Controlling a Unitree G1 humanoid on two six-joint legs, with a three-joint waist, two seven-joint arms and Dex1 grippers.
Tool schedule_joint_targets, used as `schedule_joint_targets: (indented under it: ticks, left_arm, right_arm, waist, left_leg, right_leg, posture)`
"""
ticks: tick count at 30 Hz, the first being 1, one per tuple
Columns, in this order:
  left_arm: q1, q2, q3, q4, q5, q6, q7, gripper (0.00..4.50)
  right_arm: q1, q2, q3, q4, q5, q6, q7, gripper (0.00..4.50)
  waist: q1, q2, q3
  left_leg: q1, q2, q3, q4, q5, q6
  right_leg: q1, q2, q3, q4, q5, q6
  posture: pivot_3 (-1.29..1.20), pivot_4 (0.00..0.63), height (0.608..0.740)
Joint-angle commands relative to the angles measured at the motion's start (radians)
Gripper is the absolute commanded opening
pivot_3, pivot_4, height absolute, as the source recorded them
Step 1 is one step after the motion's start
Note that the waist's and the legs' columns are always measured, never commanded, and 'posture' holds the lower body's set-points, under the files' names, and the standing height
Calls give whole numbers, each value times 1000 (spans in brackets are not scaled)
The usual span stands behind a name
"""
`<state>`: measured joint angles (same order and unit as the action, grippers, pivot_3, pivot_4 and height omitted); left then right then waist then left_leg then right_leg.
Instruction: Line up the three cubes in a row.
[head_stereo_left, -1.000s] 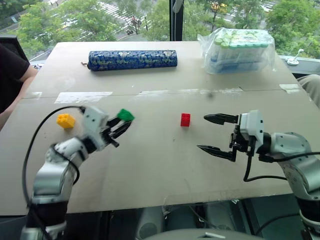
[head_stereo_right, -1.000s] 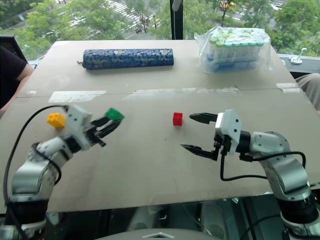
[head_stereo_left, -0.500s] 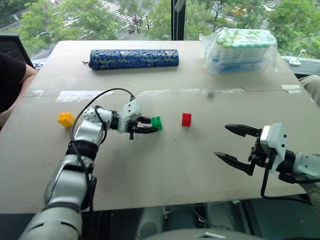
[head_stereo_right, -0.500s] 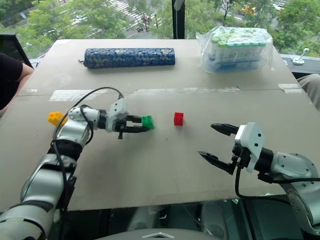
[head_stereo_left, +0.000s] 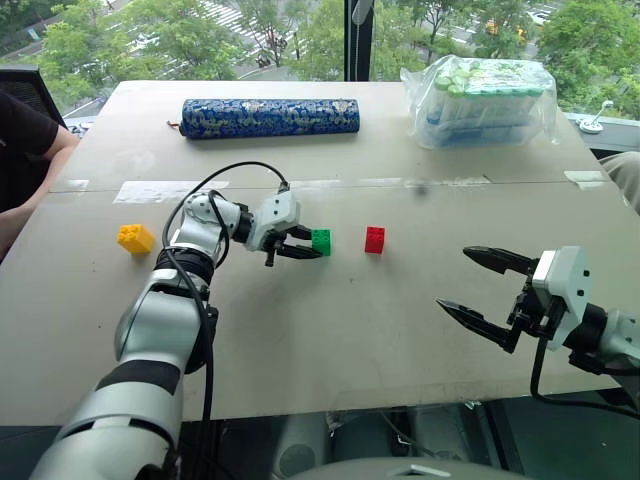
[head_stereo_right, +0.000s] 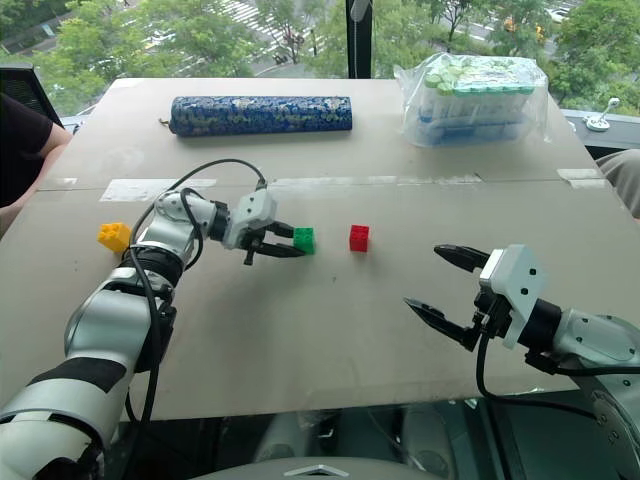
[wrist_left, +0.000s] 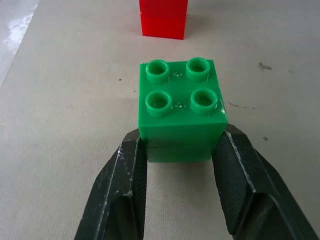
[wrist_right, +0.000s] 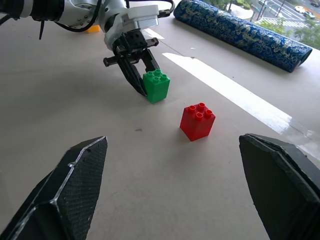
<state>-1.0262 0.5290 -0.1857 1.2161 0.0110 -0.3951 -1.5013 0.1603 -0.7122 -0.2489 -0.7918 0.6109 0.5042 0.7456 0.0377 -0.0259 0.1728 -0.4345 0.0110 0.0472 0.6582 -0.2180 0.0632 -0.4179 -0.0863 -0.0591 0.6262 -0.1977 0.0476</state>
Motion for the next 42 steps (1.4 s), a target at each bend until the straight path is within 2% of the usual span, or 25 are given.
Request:
schedule_joint_targets:
  ticks: [1,11,13,14,18,22,25,27,29,31,34,38,42]
  left_arm:
    - [-33,5,26,13,12,-22,5,1283]
    - [-40,-3,36,34,50,-29,34,1283]
    - [-40,-4,38,38,58,-31,57,2290]
    - [-40,-5,39,40,58,-30,62,2572]
    - [-37,10,73,33,24,-12,17,4345]
    - [1,79,151,-42,-59,60,-75,4459]
    - [120,150,222,-271,-173,234,-112,4459]
    - [365,238,362,-650,-310,520,-12,4459]
    - [567,271,549,-889,-375,681,167,4459]
    - [716,244,712,-1069,-372,791,377,4459]
    - [889,142,893,-1337,-359,965,695,4459]
    - [998,29,980,-1501,-314,1062,963,4459]
    - [1005,-16,972,-1525,-309,1092,1090,4459]
  right_arm:
    - [13,-17,-34,-42,20,-2,-6,4350]
    - [31,-35,-42,-58,35,-5,-17,4350]
    - [32,-38,-43,-61,39,-4,-19,4350]
    - [32,-39,-44,-63,41,-3,-20,4350]
    - [35,-43,-48,-74,55,2,-26,4350]
    - [14,-50,-31,-58,69,1,-14,4350]
    - [-33,-49,8,-23,73,-7,10,4350]
    - [-113,-37,67,33,76,-15,48,4350]
    - [-187,-23,120,94,72,-30,89,4350]
    - [-234,-17,157,147,63,-47,136,4350]
    - [-298,-8,199,218,54,-69,193,4350]
    - [-370,11,238,288,41,-91,239,4350]
    - [-409,24,265,326,30,-106,276,4350]
  waist:
    - [0,0,0]
    - [0,0,0]
    - [0,0,0]
    - [0,0,0]
    - [0,0,0]
    - [-5,0,0]
    - [-25,0,0]
    - [-40,1,0]
    - [-47,0,1]
    - [-63,0,1]
    - [-48,0,1]
    - [-17,1,1]
    - [-3,0,0]
  left_leg:
    - [0,0,0,0,0,0]
    - [0,1,0,6,-2,3]
    - [0,1,0,7,-3,4]
    - [0,1,0,8,-3,4]
    - [-1,1,0,9,-3,5]
    - [-1,1,0,9,-3,5]
    - [-1,2,0,9,-3,5]
    - [0,2,1,8,-3,5]
    - [1,3,0,9,-4,4]
    - [2,6,0,8,-5,2]
    - [3,8,-1,8,-6,1]
    - [3,7,-2,9,-8,-4]
    - [3,6,-3,10,-8,-4]
  right_leg:
    - [0,0,0,0,0,0]
    - [3,0,-1,0,-1,-1]
    - [3,0,0,0,-1,-1]
    - [3,-1,0,0,-1,-1]
    - [4,-1,0,0,-2,1]
    - [3,-1,0,0,0,-1]
    - [3,-1,0,0,0,-1]
    - [3,-1,2,0,0,-1]
    - [4,-6,1,1,0,-2]
    - [4,-8,3,0,0,-2]
    - [3,-9,-1,0,0,-2]
    - [4,-11,-4,0,0,-2]
    - [5,-11,-8,0,0,-2]
  posture:
    - [0,150,740]
    - [0,150,740]
    - [0,150,740]
    - [0,150,740]
    - [0,150,740]
    - [0,150,740]
    - [0,150,740]
    - [0,150,740]
    - [0,150,740]
    - [0,150,740]
    - [0,150,740]
    - [0,150,740]
    - [0,150,740]
